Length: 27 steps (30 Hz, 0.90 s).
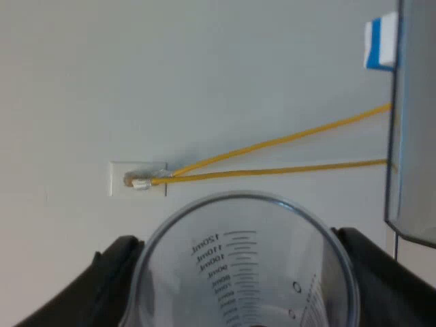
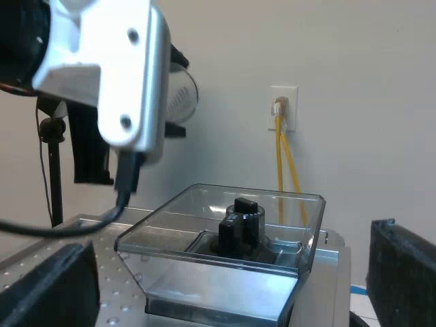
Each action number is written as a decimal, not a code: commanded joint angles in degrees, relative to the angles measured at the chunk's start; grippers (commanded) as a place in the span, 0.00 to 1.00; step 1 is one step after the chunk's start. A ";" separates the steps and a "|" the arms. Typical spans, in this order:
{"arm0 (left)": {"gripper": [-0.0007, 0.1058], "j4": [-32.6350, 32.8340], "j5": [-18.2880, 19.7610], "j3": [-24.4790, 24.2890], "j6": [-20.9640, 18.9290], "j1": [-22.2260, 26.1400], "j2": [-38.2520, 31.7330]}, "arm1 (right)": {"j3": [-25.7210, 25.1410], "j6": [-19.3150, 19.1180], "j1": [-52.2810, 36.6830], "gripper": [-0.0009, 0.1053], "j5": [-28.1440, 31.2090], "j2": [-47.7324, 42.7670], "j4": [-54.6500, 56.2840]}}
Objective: Pour the beans into the coffee machine
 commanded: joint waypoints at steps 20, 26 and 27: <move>0.02 -1.54 4.61 -0.34 18.13 -1.56 0.71 | -0.55 0.11 0.00 0.77 -0.16 -0.52 -0.38; 0.02 -1.36 3.37 -0.34 24.04 -1.65 1.45 | -0.55 0.11 0.00 0.77 -0.16 -0.52 -0.38; 0.02 -1.36 3.27 -0.34 25.12 -1.65 1.43 | -0.55 0.46 0.00 0.77 -0.16 -0.52 -0.38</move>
